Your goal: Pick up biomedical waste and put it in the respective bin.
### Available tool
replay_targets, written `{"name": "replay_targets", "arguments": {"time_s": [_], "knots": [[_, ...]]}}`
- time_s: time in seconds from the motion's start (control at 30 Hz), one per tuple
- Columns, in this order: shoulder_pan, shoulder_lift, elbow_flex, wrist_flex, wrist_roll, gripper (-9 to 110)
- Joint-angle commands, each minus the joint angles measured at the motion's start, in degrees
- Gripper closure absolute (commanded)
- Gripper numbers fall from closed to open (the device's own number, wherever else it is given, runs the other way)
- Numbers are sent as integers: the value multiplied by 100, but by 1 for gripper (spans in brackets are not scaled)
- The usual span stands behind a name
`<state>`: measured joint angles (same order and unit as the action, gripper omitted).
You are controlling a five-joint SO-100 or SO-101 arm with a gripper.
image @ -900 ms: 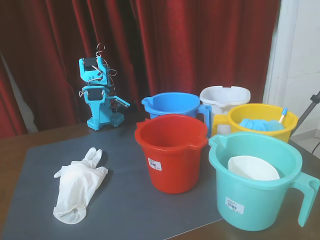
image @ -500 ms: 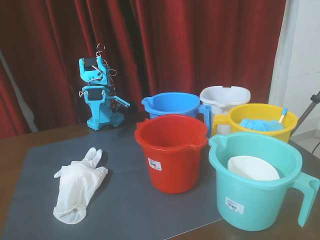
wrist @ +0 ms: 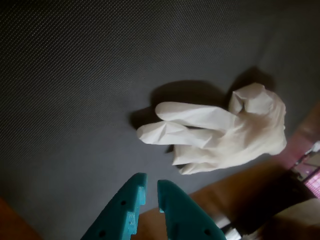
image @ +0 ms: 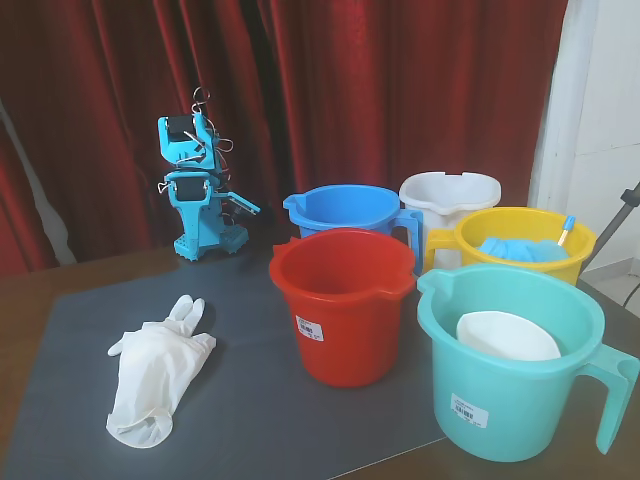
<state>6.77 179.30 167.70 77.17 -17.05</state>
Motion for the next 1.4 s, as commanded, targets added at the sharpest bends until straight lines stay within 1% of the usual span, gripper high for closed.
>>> {"name": "replay_targets", "arguments": {"time_s": [0.0, 0.5, 0.73, 0.8, 0.9, 1.0, 1.1, 1.2, 1.3, 1.37], "knots": [[-18, -44, -44, -62, -35, 100], [18, -44, -35, -88, 0, 100], [26, -35, -202, -1266, 53, 99], [79, -44, -404, -1468, 299, 99], [264, -149, -1143, -1424, 1160, 99], [272, -431, -1969, -940, 1195, 96], [281, -1362, -3050, -132, 1239, 84], [325, -2689, -4166, 571, 1266, 75], [334, -3850, -5063, 984, 1301, 74], [334, -4808, -5766, 1151, 1591, 73]]}}
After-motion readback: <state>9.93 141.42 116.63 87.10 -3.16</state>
